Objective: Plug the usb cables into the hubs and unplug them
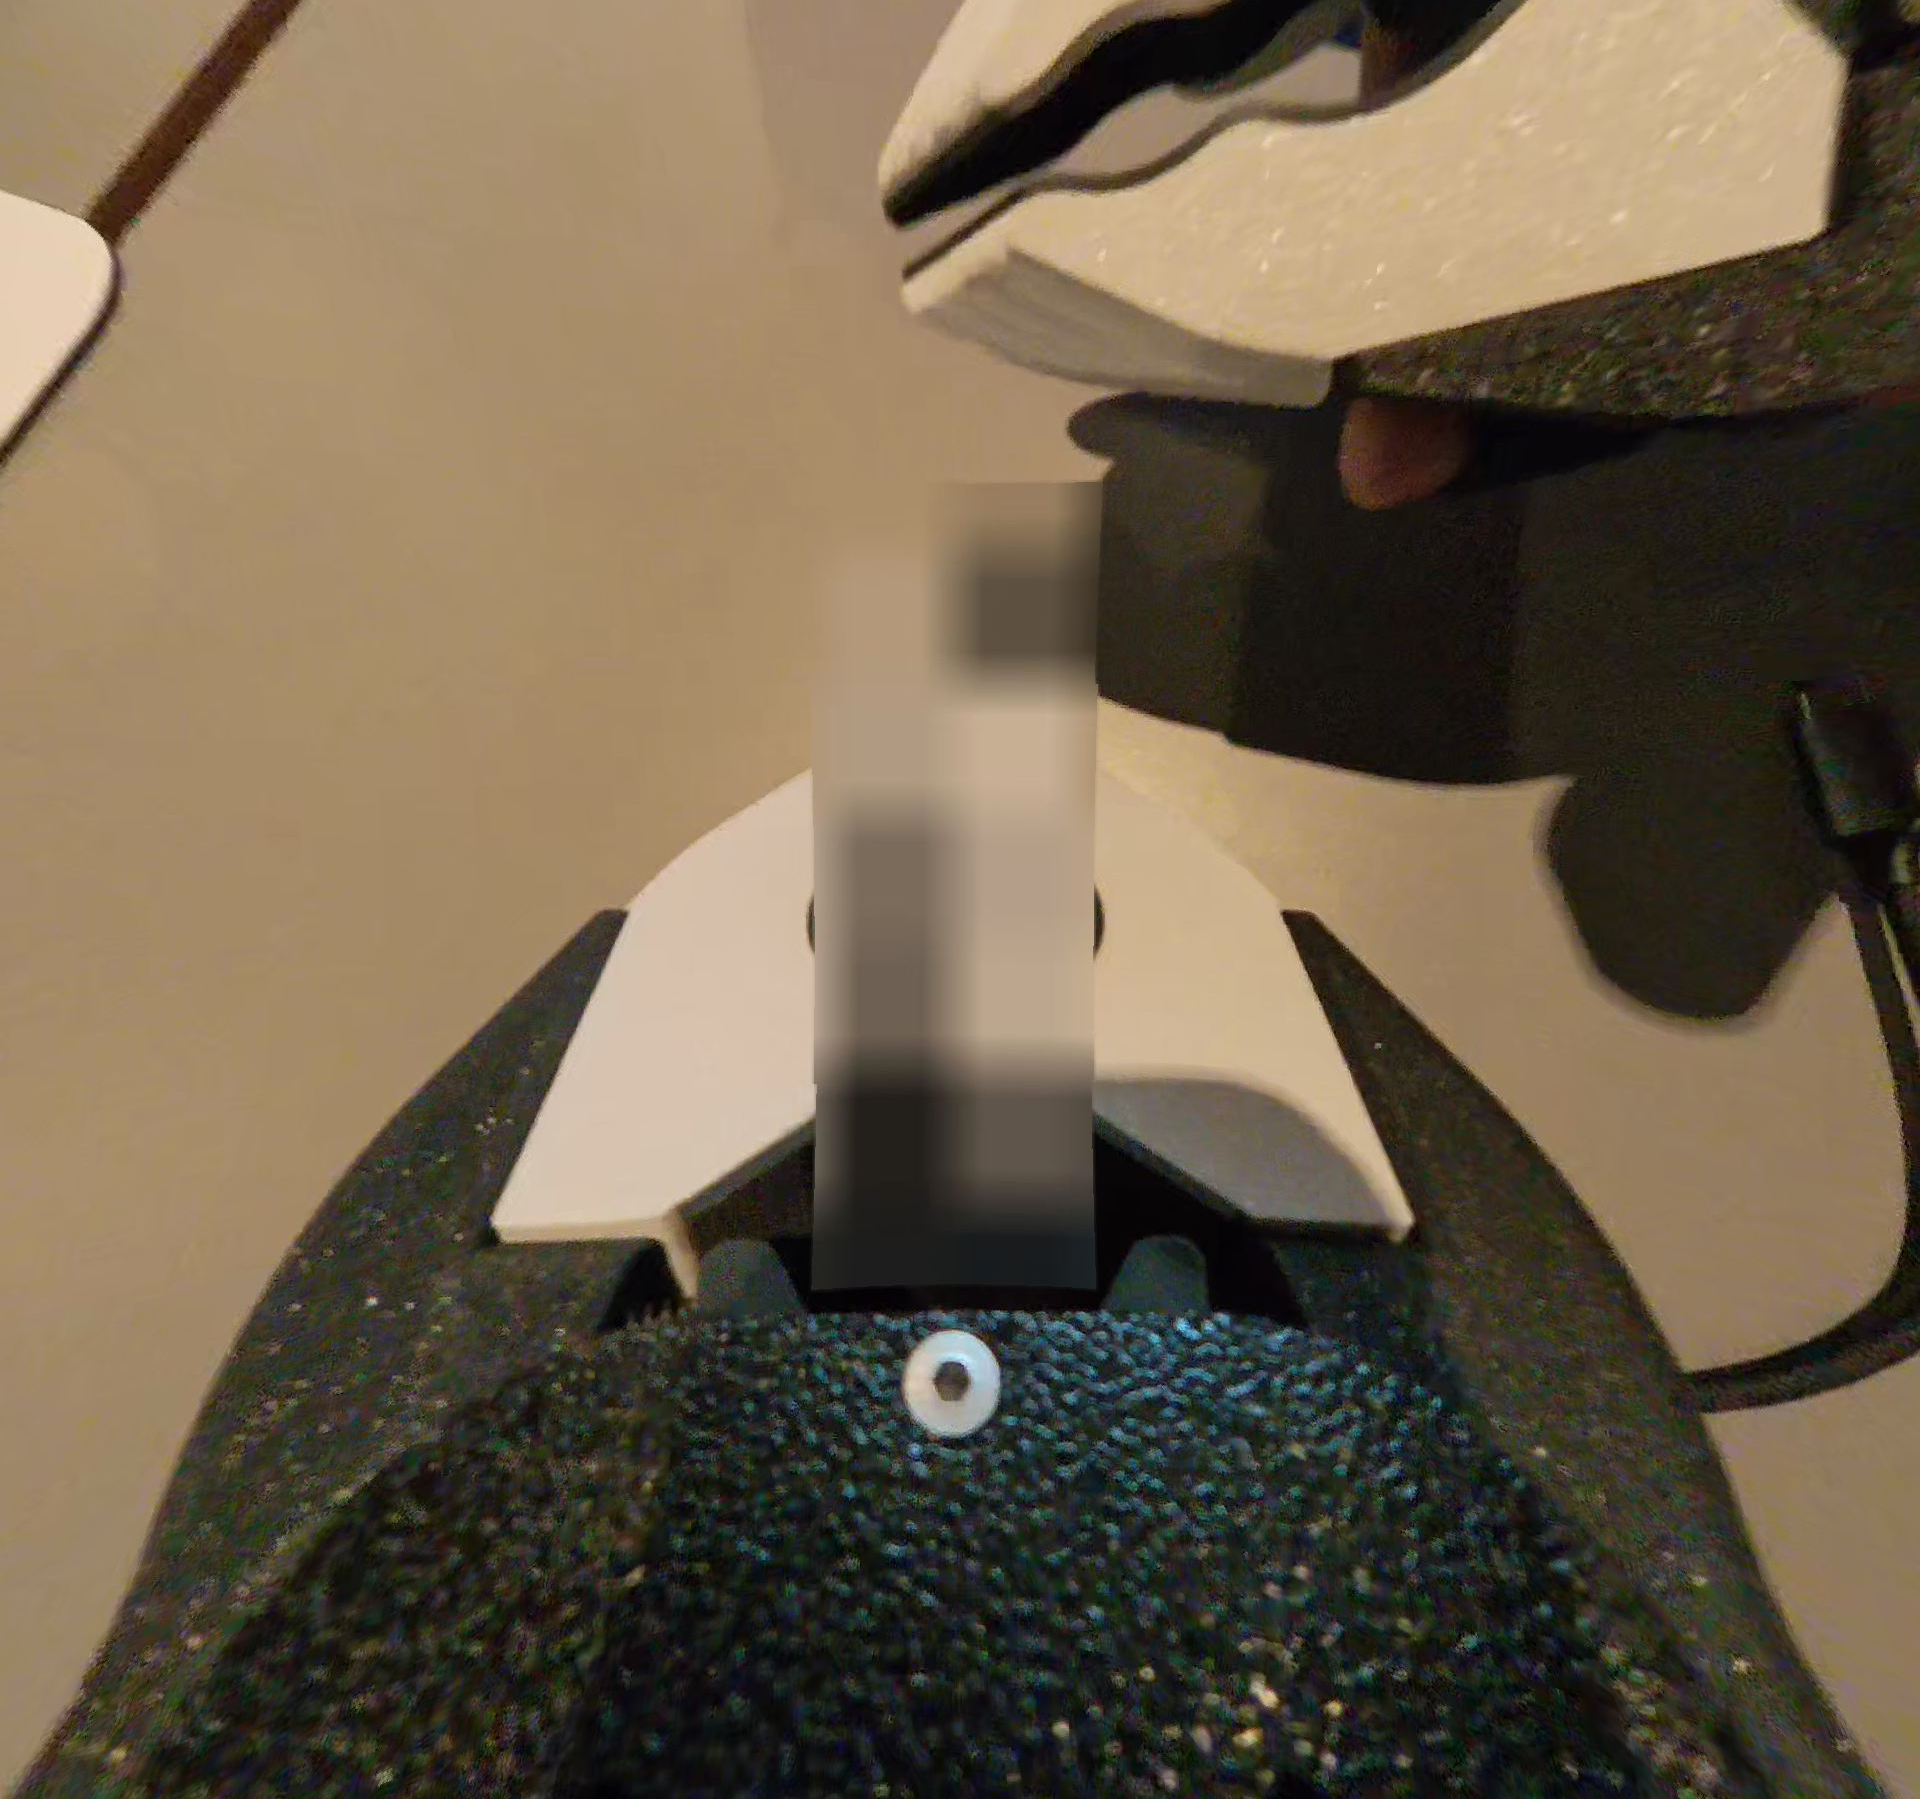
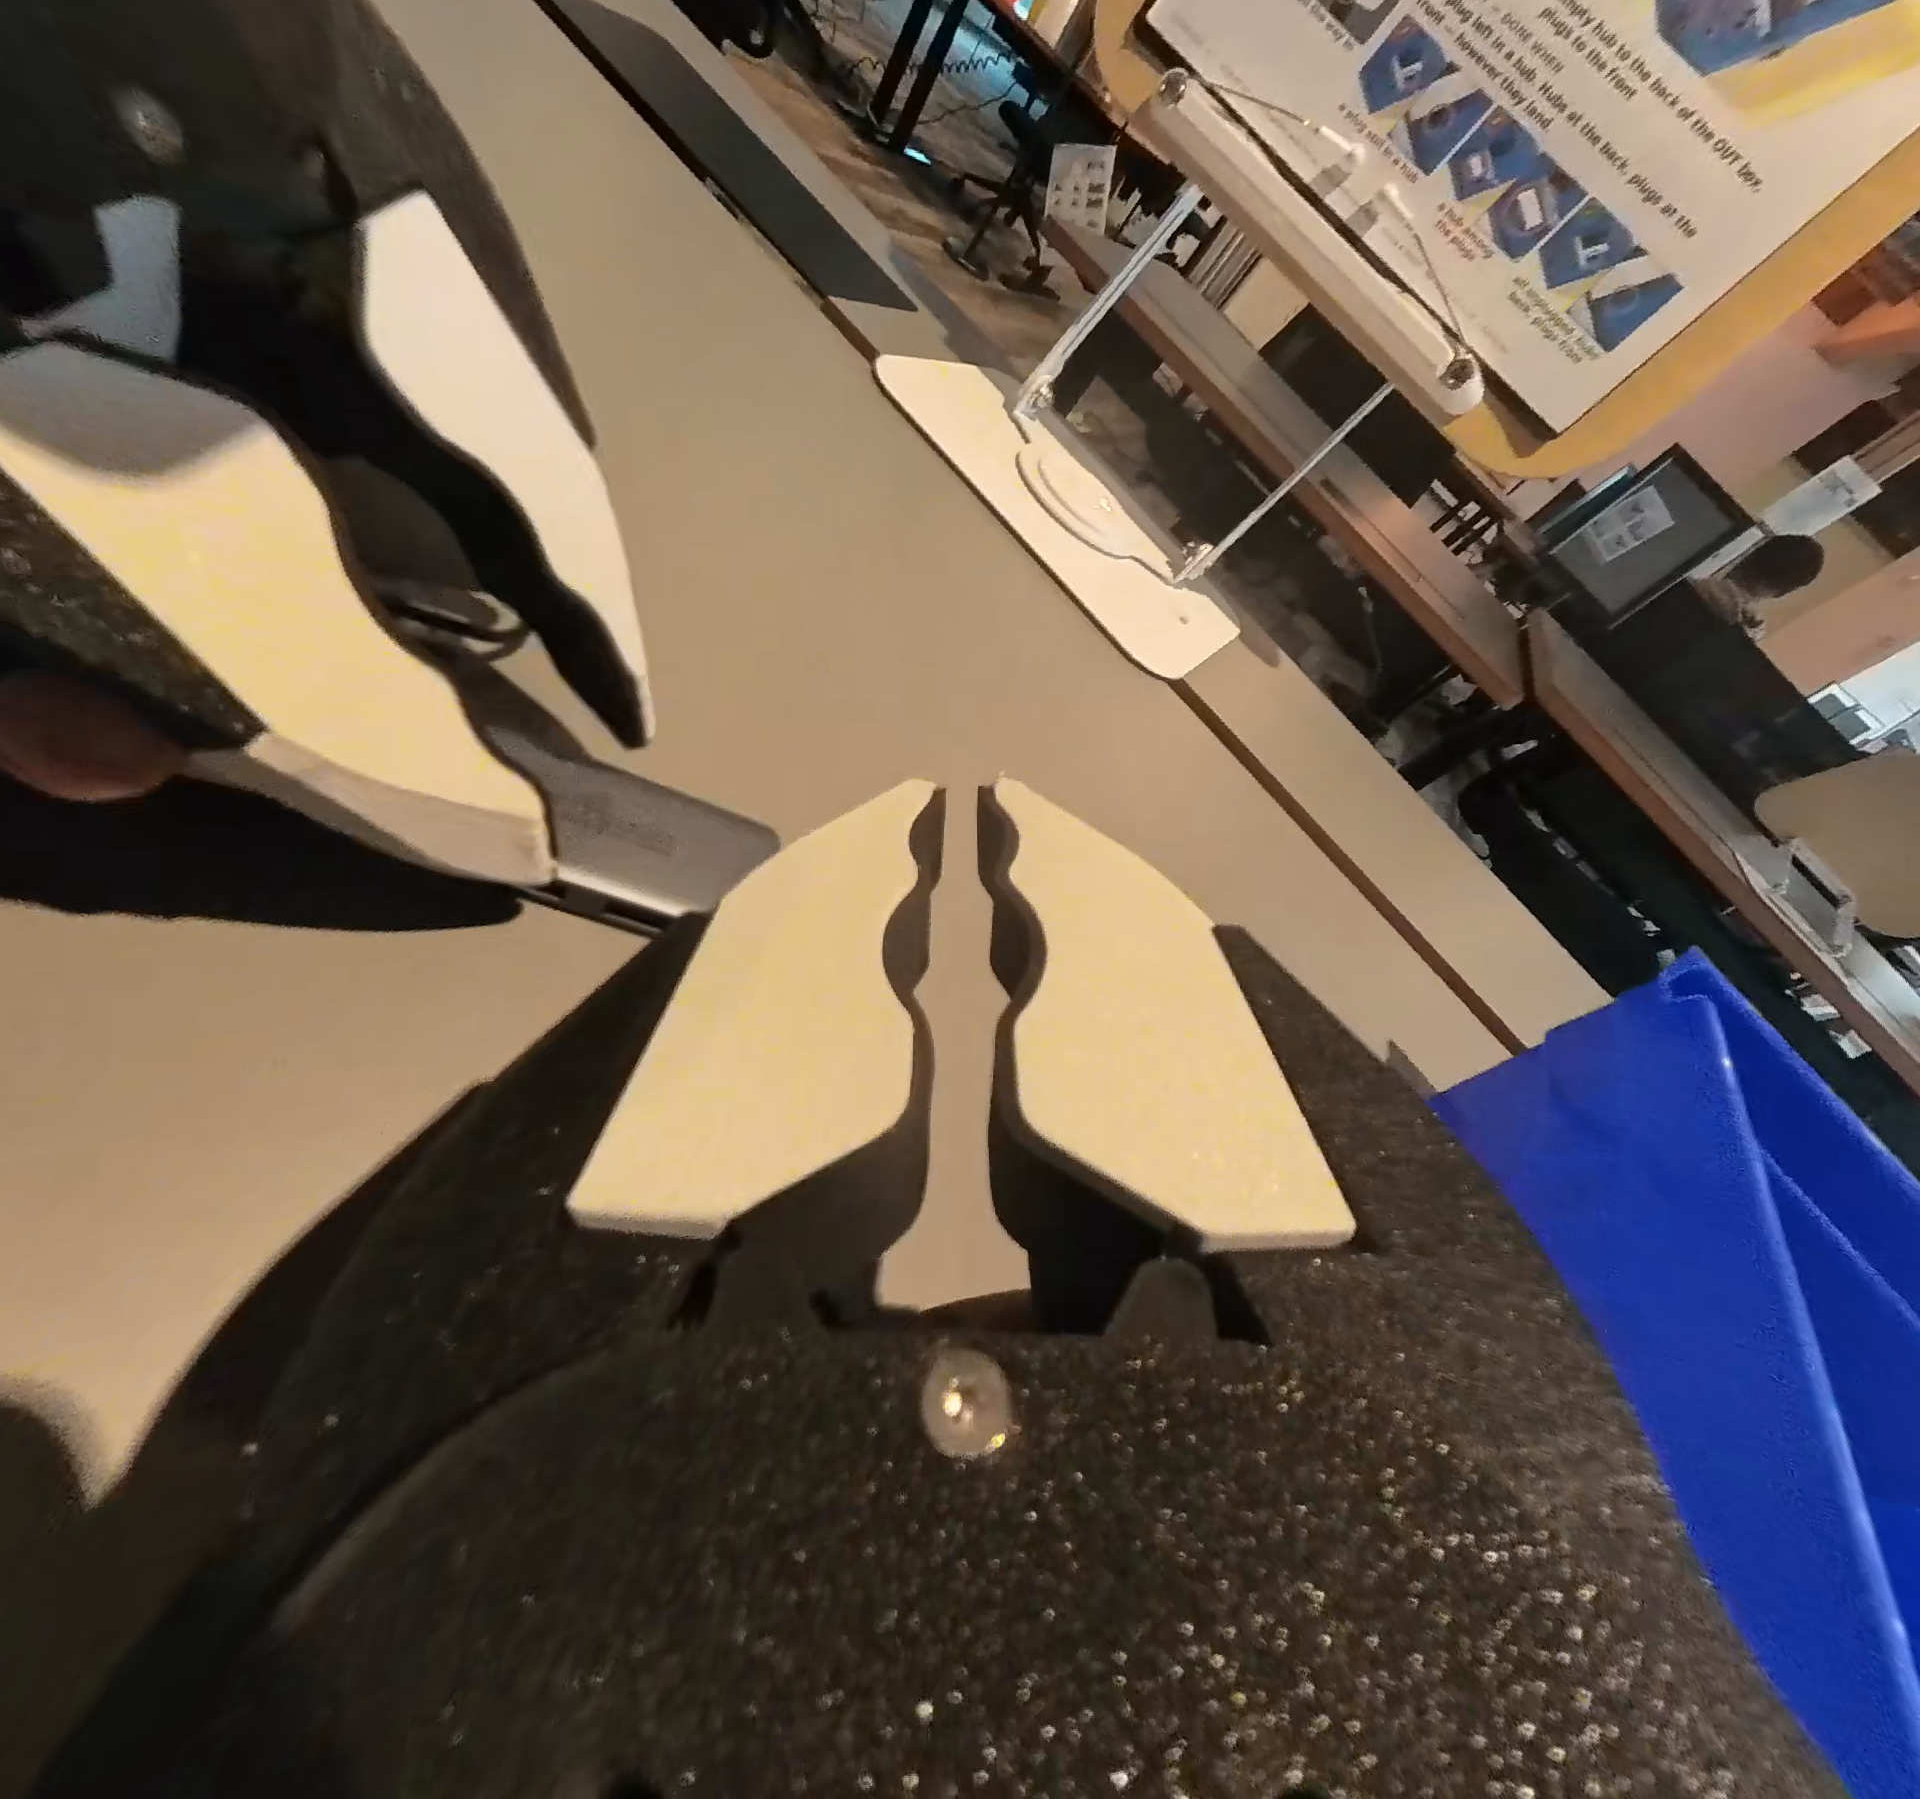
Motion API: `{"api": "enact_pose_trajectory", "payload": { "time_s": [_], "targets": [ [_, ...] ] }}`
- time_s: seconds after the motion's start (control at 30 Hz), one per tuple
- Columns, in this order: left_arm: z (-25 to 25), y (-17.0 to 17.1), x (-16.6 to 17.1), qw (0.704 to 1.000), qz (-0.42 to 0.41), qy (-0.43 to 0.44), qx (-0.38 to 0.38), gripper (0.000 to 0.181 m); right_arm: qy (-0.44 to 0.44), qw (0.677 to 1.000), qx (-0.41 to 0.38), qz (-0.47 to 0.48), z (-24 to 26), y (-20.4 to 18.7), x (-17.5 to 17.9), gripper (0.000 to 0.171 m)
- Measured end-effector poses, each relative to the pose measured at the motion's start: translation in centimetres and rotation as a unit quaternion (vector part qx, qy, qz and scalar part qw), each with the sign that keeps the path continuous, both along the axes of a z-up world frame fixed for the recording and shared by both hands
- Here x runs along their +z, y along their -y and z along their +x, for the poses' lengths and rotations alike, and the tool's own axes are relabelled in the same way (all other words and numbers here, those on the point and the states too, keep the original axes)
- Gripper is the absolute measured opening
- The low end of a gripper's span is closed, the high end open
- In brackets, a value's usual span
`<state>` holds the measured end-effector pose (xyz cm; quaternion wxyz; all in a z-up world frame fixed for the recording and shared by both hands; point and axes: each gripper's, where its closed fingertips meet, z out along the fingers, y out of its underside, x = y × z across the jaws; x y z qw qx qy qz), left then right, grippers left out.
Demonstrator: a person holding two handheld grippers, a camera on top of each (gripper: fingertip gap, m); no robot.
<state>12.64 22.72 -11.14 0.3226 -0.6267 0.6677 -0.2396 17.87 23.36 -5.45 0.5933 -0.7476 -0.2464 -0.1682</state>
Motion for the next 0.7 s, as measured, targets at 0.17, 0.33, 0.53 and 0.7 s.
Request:
{"api": "enact_pose_trajectory", "payload": {
  "time_s": [0.17, 0.33, 0.53, 0.7],
  "targets": [
    [-0.8, -1.6, 4.2, 0.997, -0.004, 0.078, 0.008, 0.034, 0.008, 1.0, 0.002, -0.003, -0.2, 0.0, -0.2, 0.006],
    [-5.1, -6.8, 8.9, 0.977, -0.07, 0.19, 0.067, 0.033, 0.011, 1.0, 0.007, -0.007, -0.5, 0.1, -0.4, 0.006],
    [-8.3, -6.5, 4.7, 0.996, -0.012, 0.092, 0.003, 0.033, 0.028, 0.999, 0.019, -0.026, -1.0, 0.1, -1.2, 0.006],
    [-7.1, -2.5, 3.4, 0.997, -0.016, 0.039, -0.06, 0.029, 0.029, 0.999, 0.024, -0.032, -1.2, 0.1, -1.4, 0.006]
  ]
}}
